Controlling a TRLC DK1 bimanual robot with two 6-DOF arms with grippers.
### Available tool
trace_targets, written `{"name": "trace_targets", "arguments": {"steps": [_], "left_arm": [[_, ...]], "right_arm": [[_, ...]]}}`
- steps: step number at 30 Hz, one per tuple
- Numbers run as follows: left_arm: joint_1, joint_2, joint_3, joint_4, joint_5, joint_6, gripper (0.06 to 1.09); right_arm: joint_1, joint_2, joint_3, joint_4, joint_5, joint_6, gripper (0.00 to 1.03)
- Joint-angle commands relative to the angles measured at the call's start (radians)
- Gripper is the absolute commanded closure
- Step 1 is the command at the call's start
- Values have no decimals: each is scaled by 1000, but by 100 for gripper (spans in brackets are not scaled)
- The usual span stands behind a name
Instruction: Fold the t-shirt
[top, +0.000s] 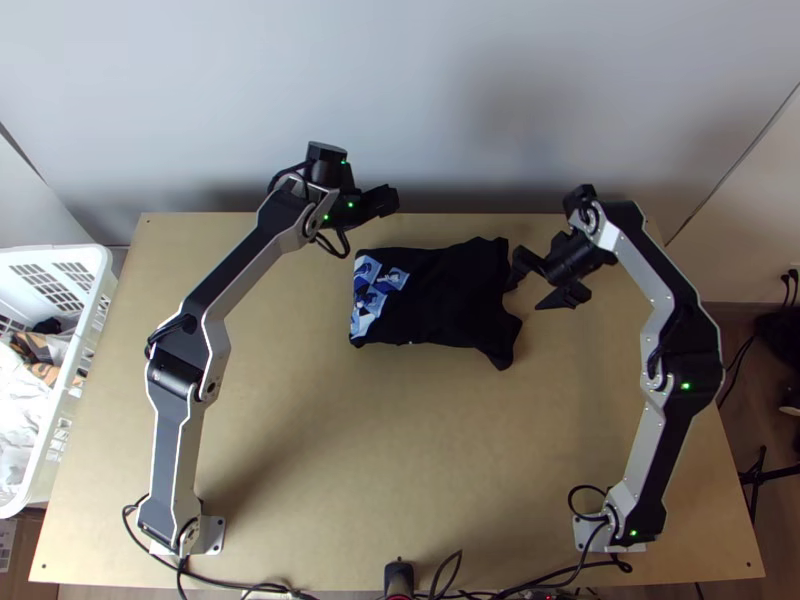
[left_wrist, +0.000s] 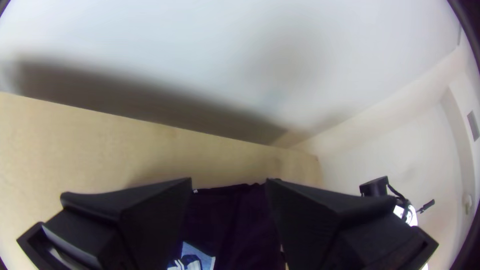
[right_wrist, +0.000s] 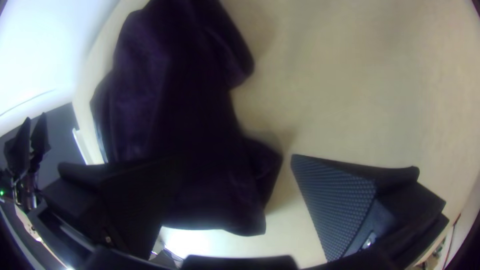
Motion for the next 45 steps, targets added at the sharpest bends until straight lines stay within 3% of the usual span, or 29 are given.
{"name": "trace_targets", "arguments": {"steps": [1,5,12,28,36,41,45], "left_arm": [[7,-12,0,-19,1,11,35],[7,-12,0,-17,1,16,35],[-2,-6,0,-16,1,16,35],[6,-13,-2,-28,1,22,35],[7,-9,-2,-19,1,25,35],[4,-4,0,-10,1,25,35],[4,-4,0,-8,1,25,35]], "right_arm": [[-92,-25,-179,237,-193,-142,6],[-151,10,-188,341,-407,-88,6],[-119,93,-161,396,-529,-5,5],[35,136,-141,402,-587,41,5],[-94,79,-107,404,-578,41,5],[-191,94,-136,404,-544,-1,5],[-192,108,-204,404,-533,-40,5]]}}
